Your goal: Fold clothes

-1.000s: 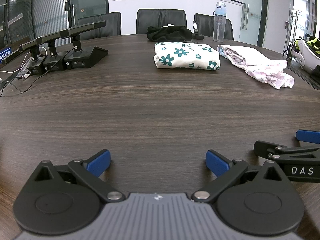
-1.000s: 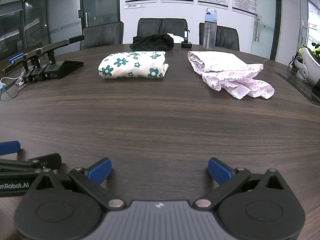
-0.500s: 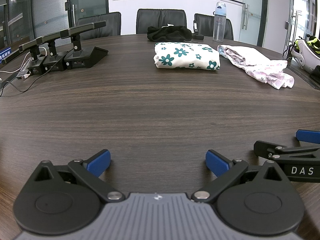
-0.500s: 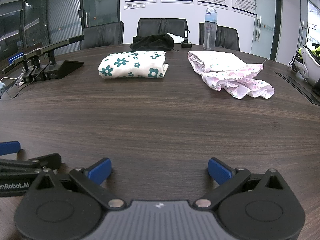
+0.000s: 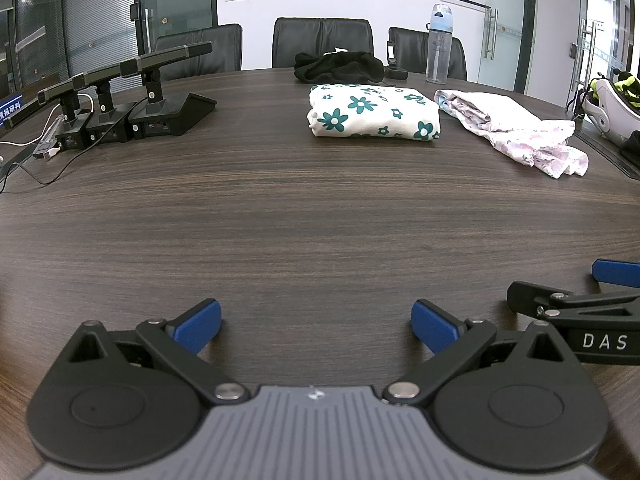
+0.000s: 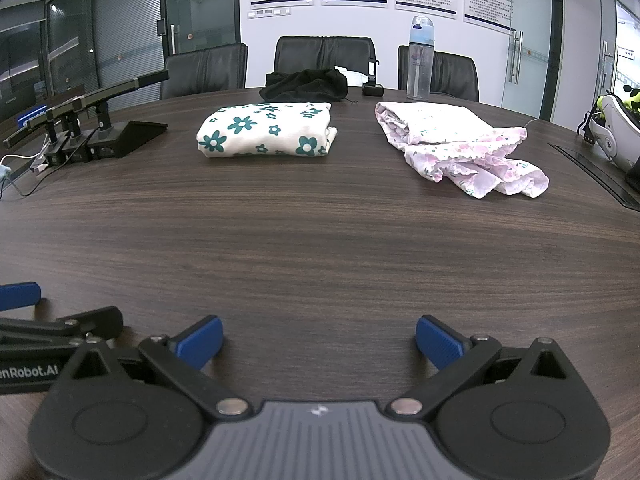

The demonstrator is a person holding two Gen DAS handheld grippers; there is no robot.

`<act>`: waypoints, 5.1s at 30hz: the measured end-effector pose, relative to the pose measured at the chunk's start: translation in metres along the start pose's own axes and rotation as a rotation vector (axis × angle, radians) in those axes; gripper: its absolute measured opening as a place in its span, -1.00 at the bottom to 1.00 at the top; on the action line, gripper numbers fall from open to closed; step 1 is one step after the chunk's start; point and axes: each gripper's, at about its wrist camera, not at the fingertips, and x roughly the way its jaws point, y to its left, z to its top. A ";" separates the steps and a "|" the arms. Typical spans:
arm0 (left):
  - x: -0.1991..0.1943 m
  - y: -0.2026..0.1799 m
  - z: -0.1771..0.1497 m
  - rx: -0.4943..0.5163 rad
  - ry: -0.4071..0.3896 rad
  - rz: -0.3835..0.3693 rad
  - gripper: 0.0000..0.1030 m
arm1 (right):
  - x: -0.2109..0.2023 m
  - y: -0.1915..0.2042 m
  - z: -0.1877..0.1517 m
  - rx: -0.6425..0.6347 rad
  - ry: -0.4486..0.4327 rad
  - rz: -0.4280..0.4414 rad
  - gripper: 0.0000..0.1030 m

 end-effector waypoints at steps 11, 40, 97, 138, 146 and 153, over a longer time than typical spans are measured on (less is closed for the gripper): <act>0.000 0.000 0.000 0.000 0.000 0.000 1.00 | 0.000 0.000 0.000 0.001 0.000 -0.001 1.00; 0.000 0.000 0.000 0.000 0.000 0.000 1.00 | 0.000 0.001 0.000 0.001 0.000 -0.001 1.00; 0.000 0.000 0.000 0.000 0.000 0.000 1.00 | 0.000 0.002 0.000 0.005 0.001 -0.003 1.00; 0.121 -0.149 0.186 -0.166 0.068 -0.444 -0.99 | 0.073 -0.210 0.177 0.336 -0.085 0.145 -0.99; -0.073 -0.058 0.216 -0.186 -0.355 -0.650 -0.99 | -0.123 -0.125 0.213 0.122 -0.455 0.311 -0.99; -0.208 -0.011 0.231 -0.094 -0.611 -0.576 -0.99 | -0.238 -0.061 0.238 -0.030 -0.656 0.368 -0.99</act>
